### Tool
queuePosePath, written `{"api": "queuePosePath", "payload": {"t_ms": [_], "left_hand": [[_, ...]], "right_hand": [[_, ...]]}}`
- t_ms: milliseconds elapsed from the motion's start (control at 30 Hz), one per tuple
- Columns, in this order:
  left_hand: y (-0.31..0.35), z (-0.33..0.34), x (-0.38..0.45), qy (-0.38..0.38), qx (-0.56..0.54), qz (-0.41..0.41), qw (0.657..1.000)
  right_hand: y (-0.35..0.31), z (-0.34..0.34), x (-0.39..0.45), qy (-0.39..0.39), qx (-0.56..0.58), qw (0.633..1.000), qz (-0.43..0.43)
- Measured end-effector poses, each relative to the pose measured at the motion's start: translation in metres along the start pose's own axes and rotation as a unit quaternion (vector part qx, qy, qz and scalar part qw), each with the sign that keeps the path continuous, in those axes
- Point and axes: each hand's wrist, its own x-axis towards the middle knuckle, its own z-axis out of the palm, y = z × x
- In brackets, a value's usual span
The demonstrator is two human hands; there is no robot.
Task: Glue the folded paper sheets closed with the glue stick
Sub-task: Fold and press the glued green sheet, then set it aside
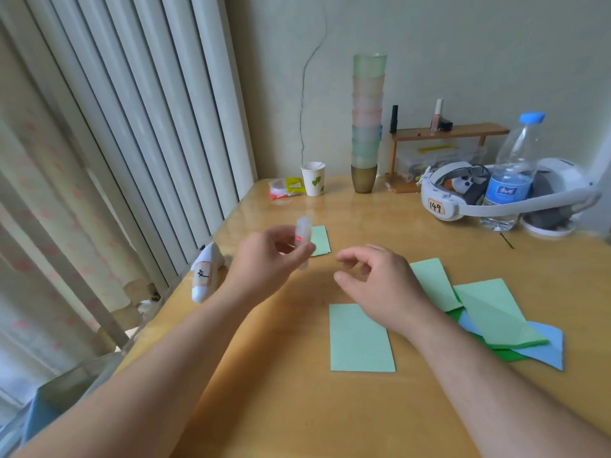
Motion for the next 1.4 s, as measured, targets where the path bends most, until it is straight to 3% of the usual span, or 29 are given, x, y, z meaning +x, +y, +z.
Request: {"api": "queuePosePath", "payload": {"t_ms": [100, 233, 567, 833, 933, 1067, 1167, 1300, 1400], "left_hand": [[-0.020, -0.003, 0.000, 0.065, 0.028, -0.067, 0.995], [-0.035, 0.001, -0.005, 0.079, 0.071, -0.110, 0.988], [-0.036, -0.001, -0.009, 0.066, 0.134, -0.097, 0.984], [-0.038, -0.001, -0.010, 0.068, 0.084, -0.077, 0.991], [-0.035, 0.001, -0.011, 0.140, 0.031, -0.031, 0.989], [-0.006, -0.003, -0.015, 0.254, 0.070, 0.171, 0.949], [0.020, 0.003, -0.017, 0.207, 0.081, 0.248, 0.943], [0.039, 0.025, -0.020, 0.041, 0.095, 0.228, 0.968], [0.043, 0.044, -0.018, -0.017, 0.102, 0.220, 0.970]], "right_hand": [[0.003, 0.003, 0.001, 0.012, -0.015, 1.000, 0.003], [0.009, 0.002, 0.000, -0.007, -0.035, 0.999, 0.007], [0.015, -0.002, -0.005, -0.010, -0.058, 0.998, 0.015], [0.015, -0.010, -0.009, 0.001, -0.053, 0.998, 0.025], [0.015, -0.012, -0.009, 0.013, -0.038, 0.999, 0.025], [0.008, -0.019, -0.003, 0.017, -0.017, 0.999, 0.023], [0.006, -0.041, 0.011, 0.036, -0.032, 0.998, 0.033], [0.014, -0.081, 0.025, 0.016, -0.091, 0.991, 0.092], [0.037, -0.094, 0.023, -0.017, -0.193, 0.972, 0.133]]}}
